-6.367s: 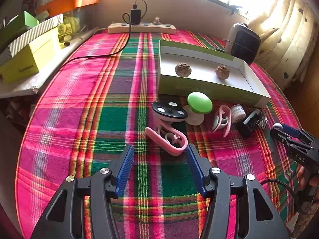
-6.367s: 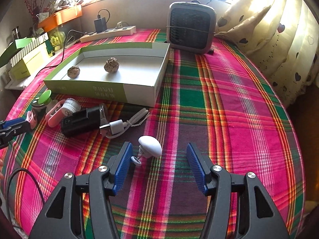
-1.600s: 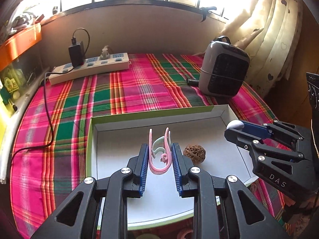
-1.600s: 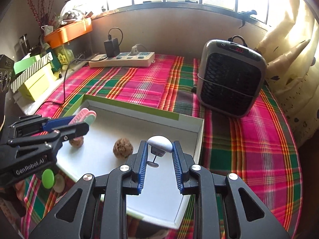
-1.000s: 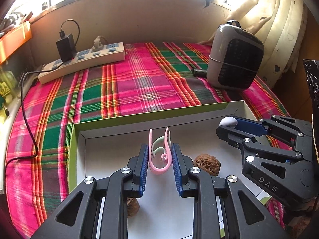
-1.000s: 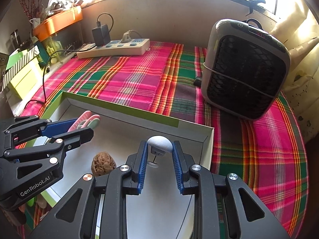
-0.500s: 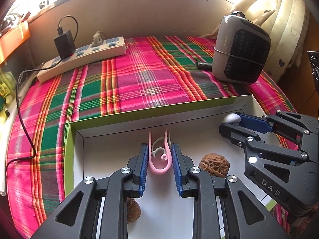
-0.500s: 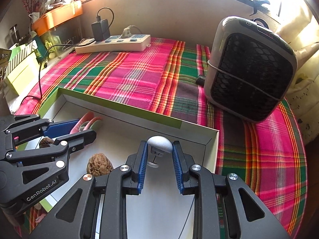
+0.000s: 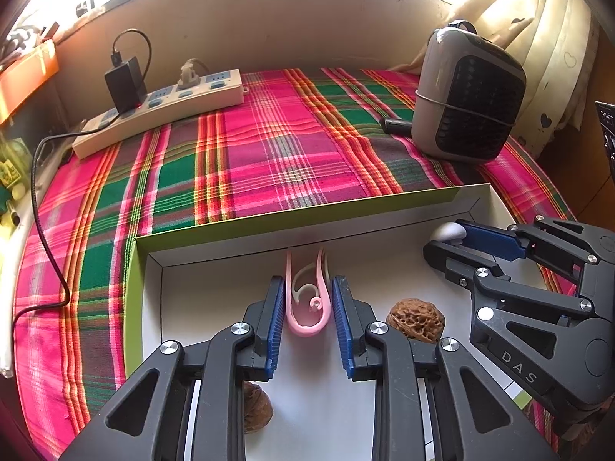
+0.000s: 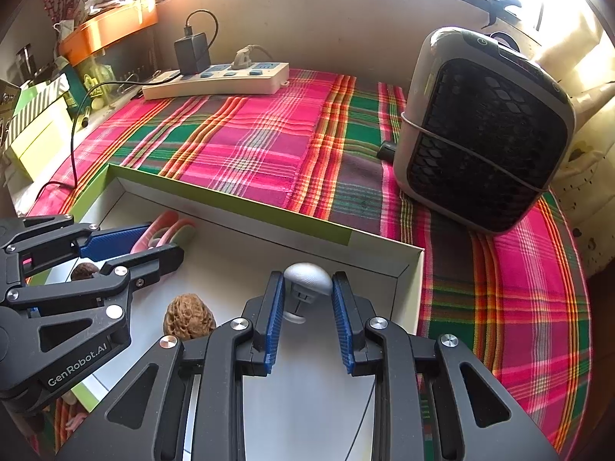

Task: Organize objects
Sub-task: 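Open the left gripper over the box floor while the right releases the white hook, then withdraw both open grippers from the box toward the remaining objects, then grasp the black dotted disc with the left gripper while the right grasps the white USB cable, then carry the black disc in the left gripper over the box while the right carries the cable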

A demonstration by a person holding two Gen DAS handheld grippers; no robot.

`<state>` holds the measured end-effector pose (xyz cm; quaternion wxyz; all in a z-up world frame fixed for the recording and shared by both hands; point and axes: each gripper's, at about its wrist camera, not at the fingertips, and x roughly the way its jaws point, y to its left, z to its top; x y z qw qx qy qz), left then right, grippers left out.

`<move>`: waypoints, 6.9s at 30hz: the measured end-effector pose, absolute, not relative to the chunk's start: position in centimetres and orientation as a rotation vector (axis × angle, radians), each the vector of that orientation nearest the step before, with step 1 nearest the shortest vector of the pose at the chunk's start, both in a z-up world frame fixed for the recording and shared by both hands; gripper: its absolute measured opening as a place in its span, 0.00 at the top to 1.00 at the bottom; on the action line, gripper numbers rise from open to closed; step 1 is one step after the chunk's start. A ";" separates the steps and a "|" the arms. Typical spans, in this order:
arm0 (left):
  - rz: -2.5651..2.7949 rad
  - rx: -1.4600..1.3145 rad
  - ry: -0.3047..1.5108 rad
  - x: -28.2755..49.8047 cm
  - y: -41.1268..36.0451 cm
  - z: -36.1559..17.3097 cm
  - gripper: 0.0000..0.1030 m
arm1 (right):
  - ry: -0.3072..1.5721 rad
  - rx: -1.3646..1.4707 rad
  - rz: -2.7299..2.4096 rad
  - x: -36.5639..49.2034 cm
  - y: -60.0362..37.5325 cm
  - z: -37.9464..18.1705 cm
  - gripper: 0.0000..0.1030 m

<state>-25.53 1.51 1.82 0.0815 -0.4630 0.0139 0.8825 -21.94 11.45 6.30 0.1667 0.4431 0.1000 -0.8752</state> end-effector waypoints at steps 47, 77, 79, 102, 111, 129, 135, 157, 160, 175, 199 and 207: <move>2.815 -1.218 -0.161 -13.0 -5.2 6.7 0.64 | 0.123 1.081 -2.583 -11.4 15.3 10.8 0.56; 2.745 -1.336 -0.404 -9.3 -8.9 1.7 0.58 | 0.082 1.194 -2.556 -7.1 16.5 6.8 0.49; 2.734 -1.335 -0.412 -9.2 -8.8 1.6 0.57 | 0.106 1.206 -2.566 -7.2 16.2 6.6 0.46; 2.694 -1.334 -0.434 -8.9 -8.0 1.4 0.55 | 0.178 1.253 -2.594 -6.6 16.9 6.3 0.46; 2.691 -1.354 -0.430 -9.7 -7.9 1.0 0.55 | 0.184 1.272 -2.596 -7.1 16.8 5.7 0.46; 2.707 -1.339 -0.530 -10.0 -8.9 0.8 0.68 | 0.179 1.252 -2.596 -7.1 16.8 5.7 0.62; 2.706 -1.336 -0.526 -10.0 -8.9 0.8 0.72 | 0.187 1.245 -2.590 -7.0 16.6 5.7 0.70; 2.740 -1.329 -0.498 -9.8 -8.8 0.9 0.73 | 0.199 1.238 -2.583 -7.0 16.5 5.8 0.84; 2.755 -1.330 -0.472 -9.8 -8.8 1.0 0.73 | 0.199 1.238 -2.583 -7.0 16.5 5.8 0.84; 2.834 -1.265 -0.344 -8.8 -8.1 2.6 0.73 | 0.201 1.222 -2.585 -6.6 16.4 6.1 0.88; 2.860 -1.188 -0.257 -7.3 -6.6 4.5 0.73 | 0.175 1.169 -2.606 -5.5 17.0 7.5 0.88; 2.874 -1.143 -0.245 -6.9 -6.1 5.6 0.73 | 0.165 1.123 -2.622 -5.0 17.2 8.7 0.88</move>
